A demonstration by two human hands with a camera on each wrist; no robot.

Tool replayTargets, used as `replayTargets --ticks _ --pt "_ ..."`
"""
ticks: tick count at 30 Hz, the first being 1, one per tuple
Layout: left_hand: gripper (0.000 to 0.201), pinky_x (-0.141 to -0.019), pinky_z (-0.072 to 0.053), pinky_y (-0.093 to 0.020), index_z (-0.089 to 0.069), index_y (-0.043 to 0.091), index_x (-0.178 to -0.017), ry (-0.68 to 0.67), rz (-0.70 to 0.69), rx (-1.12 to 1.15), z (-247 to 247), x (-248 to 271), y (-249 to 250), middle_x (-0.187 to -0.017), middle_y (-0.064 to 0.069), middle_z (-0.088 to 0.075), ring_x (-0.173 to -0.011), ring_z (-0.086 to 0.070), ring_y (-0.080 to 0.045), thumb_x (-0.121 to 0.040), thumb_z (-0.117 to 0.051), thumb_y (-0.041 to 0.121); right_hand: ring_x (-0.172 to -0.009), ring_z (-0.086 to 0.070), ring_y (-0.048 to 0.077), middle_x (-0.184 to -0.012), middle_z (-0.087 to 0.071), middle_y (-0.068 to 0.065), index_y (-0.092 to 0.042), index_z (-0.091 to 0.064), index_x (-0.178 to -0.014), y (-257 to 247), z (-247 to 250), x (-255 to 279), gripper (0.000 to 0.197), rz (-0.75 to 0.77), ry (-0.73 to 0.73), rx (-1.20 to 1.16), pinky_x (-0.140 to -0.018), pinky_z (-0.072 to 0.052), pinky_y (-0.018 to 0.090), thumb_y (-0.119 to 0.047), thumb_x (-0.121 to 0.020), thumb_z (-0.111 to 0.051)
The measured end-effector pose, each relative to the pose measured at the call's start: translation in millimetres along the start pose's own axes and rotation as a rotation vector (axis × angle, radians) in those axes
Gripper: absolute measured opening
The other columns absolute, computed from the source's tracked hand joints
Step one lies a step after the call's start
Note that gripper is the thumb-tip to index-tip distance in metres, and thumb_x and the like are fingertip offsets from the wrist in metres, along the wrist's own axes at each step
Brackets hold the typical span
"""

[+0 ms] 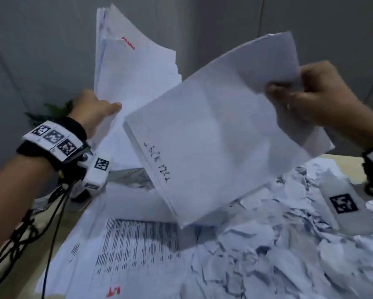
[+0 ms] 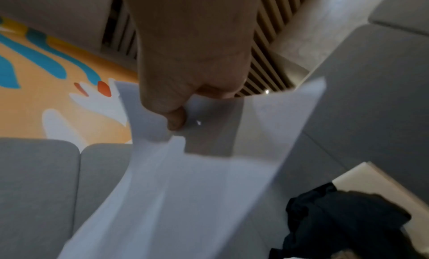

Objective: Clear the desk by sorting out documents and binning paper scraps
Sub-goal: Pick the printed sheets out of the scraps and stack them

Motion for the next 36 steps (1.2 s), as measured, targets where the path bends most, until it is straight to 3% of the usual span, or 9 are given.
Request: replayTargets --ticks 3,9,12,15,18,23,27,31,36 --pt "0.071 -0.096 -0.05 -0.048 -0.058 0.003 -0.119 -0.057 0.075 0.088 -11 -8 -5 -0.116 -0.007 -0.068 -0.105 -0.065 -0.025 -0.061 -0.086 0.033 -0.06 -0.031 -0.002 -0.069 -0.036 -0.003 0.0 -0.054 -0.064 6 21 -1 0.036 -0.041 0.074 0.012 -0.047 -0.026 0.024 -0.028 -0.085 -0.06" --pt "0.039 -0.091 -0.052 -0.041 -0.058 -0.002 -0.123 -0.187 0.255 0.07 -44 49 24 -0.116 -0.012 -0.065 -0.1 -0.065 -0.026 -0.085 -0.067 -0.001 -0.052 -0.038 -0.002 -0.052 -0.037 -0.013 -0.013 -0.061 -0.069 -27 75 -4 0.022 -0.105 0.231 0.072 -0.049 -0.028 0.006 -0.008 -0.091 -0.061" --pt "0.041 -0.087 -0.054 -0.043 -0.059 -0.003 -0.118 -0.245 0.404 0.146 -54 84 7 -0.112 -0.018 -0.066 -0.101 -0.066 -0.034 -0.078 -0.069 -0.006 -0.062 -0.054 -0.009 -0.068 -0.069 0.001 -0.013 -0.075 -0.096 -62 66 7 0.026 -0.106 0.191 0.117 -0.065 -0.032 -0.006 0.004 -0.081 -0.061" --pt "0.043 -0.079 -0.056 -0.037 -0.058 -0.006 -0.121 -0.316 0.561 0.179 -61 117 -10 -0.113 -0.018 -0.066 -0.099 -0.066 -0.033 -0.08 -0.069 -0.01 -0.103 -0.067 0.011 -0.118 -0.069 0.002 -0.015 -0.069 -0.121 -96 11 27 0.062 -0.053 -0.041 0.167 -0.093 -0.049 0.019 0.01 -0.066 -0.056" --pt "0.057 -0.088 -0.054 -0.048 -0.059 0.004 -0.126 -0.442 0.659 0.199 -70 140 -16 -0.116 -0.011 -0.069 -0.105 -0.067 -0.029 -0.072 -0.075 -0.008 -0.122 -0.058 0.026 -0.13 -0.063 0.006 -0.012 -0.067 -0.124 -128 -57 60 0.067 0.033 -0.333 0.184 -0.095 -0.053 0.048 0.016 -0.063 -0.064" --pt "0.023 -0.087 -0.055 -0.045 -0.069 0.005 -0.111 -0.402 0.778 0.287 -65 149 -7 -0.109 -0.014 -0.071 -0.098 -0.069 -0.03 -0.094 -0.059 0.016 -0.128 -0.053 0.031 -0.136 -0.058 0.009 -0.012 -0.066 -0.123 -155 -110 97 0.072 0.044 -0.563 0.237 -0.099 -0.047 0.055 0.008 -0.055 -0.077" --pt "0.068 -0.083 -0.053 -0.035 -0.065 0.016 -0.11 -0.368 0.757 0.249 -64 141 3 -0.098 -0.004 -0.071 -0.088 -0.066 -0.02 -0.086 -0.036 0.073 -0.134 -0.046 0.03 -0.143 -0.052 0.007 -0.016 -0.062 -0.128 -164 -130 101 0.073 0.026 -0.672 0.291 -0.101 -0.045 0.054 0.002 -0.058 -0.074" --pt "0.047 -0.081 -0.054 -0.031 -0.066 0.009 -0.111 -0.47 0.52 0.258 -77 133 23 -0.095 -0.001 -0.073 -0.091 -0.069 -0.019 -0.075 -0.078 0.036 -0.144 -0.028 0.034 -0.154 -0.036 0.01 -0.015 -0.056 -0.134 -157 -146 109 0.065 0.016 -0.826 0.267 -0.105 -0.037 0.061 -0.001 -0.072 -0.07" --pt "0.065 -0.094 -0.052 -0.041 -0.06 0.008 -0.122 -0.598 0.569 0.259 -89 140 -7 -0.112 -0.005 -0.071 -0.107 -0.066 -0.025 -0.064 -0.089 0.018 -0.15 -0.001 0.012 -0.164 -0.003 -0.006 -0.029 -0.029 -0.152 -126 -113 98 0.077 -0.158 -0.871 0.055 -0.12 -0.002 0.045 -0.065 -0.087 -0.052"
Point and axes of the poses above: each hand's wrist, its own x-axis away from the middle knuckle, its own z-axis out of the back of the hand, y = z × x, the point moved 10 cm from there along -x, towards the middle knuckle
